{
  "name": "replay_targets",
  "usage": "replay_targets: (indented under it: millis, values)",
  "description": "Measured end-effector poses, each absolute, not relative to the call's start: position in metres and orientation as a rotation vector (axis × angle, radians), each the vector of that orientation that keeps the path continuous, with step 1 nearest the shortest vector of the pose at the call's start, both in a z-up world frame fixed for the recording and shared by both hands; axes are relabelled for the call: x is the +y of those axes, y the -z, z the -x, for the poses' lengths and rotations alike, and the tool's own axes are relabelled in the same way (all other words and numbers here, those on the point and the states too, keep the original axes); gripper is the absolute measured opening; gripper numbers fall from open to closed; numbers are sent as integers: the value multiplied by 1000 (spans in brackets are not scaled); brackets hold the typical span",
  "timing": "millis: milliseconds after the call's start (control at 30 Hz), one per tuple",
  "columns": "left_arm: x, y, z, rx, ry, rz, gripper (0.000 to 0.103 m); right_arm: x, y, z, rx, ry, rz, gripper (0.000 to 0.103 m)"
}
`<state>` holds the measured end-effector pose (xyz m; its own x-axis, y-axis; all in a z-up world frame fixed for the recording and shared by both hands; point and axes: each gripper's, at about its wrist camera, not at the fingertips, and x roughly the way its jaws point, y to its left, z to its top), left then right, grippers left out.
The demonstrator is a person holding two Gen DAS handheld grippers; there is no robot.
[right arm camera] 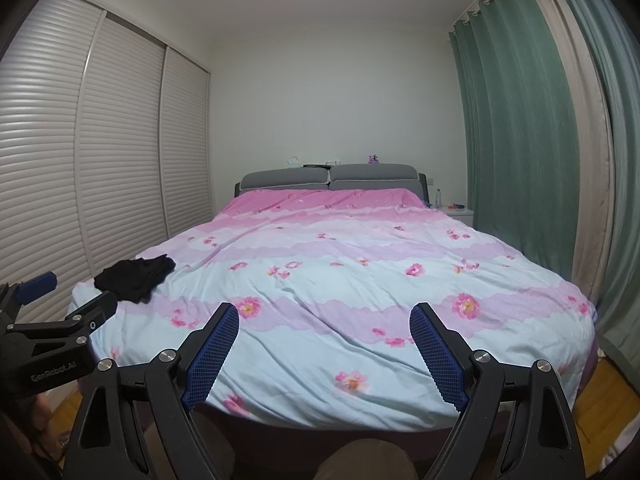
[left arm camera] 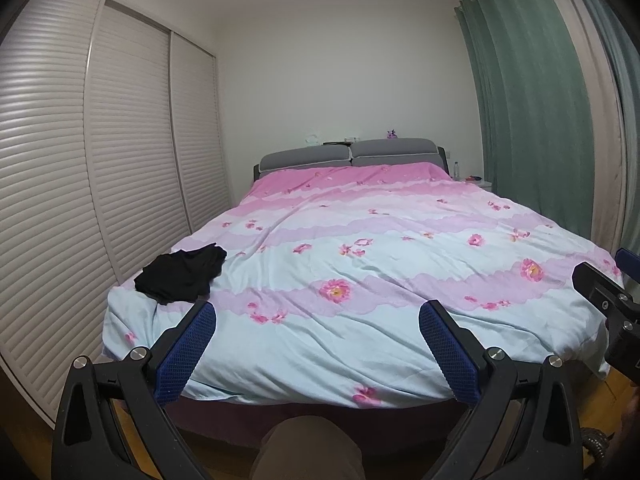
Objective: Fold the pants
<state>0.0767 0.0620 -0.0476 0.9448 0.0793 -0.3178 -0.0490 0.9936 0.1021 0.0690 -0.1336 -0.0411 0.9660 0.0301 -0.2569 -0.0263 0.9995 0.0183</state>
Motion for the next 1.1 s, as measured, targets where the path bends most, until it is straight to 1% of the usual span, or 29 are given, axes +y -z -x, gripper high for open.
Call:
replay_targets:
  millis: [1100]
  values:
    - [67,45,-76,340,-70,-78,103,-138,39,-71,256,-25,-27,88]
